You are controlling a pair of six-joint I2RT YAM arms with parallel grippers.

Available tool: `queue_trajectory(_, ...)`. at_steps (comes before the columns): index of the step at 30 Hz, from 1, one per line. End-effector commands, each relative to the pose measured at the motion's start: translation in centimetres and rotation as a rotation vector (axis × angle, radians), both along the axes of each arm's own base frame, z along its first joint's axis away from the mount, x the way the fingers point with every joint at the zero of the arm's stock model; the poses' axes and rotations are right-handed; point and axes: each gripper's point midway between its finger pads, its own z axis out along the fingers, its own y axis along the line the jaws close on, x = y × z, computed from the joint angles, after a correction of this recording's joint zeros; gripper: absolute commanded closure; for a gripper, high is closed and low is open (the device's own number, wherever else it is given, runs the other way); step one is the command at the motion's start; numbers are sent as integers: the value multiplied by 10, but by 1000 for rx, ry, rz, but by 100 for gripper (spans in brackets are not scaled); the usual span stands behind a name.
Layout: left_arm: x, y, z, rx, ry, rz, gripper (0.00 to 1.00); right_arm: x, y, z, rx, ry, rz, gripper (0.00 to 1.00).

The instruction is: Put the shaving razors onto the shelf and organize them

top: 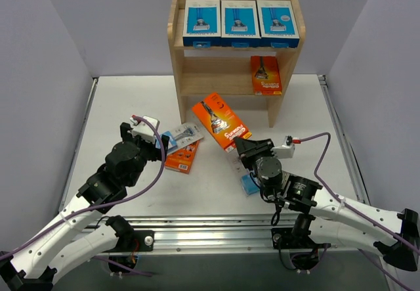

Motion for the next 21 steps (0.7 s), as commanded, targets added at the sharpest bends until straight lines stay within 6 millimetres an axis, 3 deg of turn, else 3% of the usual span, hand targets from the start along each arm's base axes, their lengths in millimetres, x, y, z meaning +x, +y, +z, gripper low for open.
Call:
queue_trajectory(1,-2,-5,19,-56,-42,-16,6,26,-24,51,9,-94,-179,100)
queue_trajectory(8,-5,-11,19,-56,-42,-33,6,78,-29,62,40,-93,-322,100)
queue_trajectory(13,-7,-13,18,-52,-43,-36,6,122,-14,59,73,-96,-362,100)
queue_trajectory(14,-7,-14,17,-50,-42,-38,6,131,-14,70,99,-110,-376,100)
queue_trajectory(17,-8,-15,17,-48,-47,-39,6,154,-10,69,101,-113,-407,100)
queue_trajectory(18,-8,-15,17,-46,-47,-39,6,161,-8,79,123,-126,-414,100)
queue_trajectory(21,-9,-15,17,-47,-52,-38,6,180,-1,74,129,-121,-441,100)
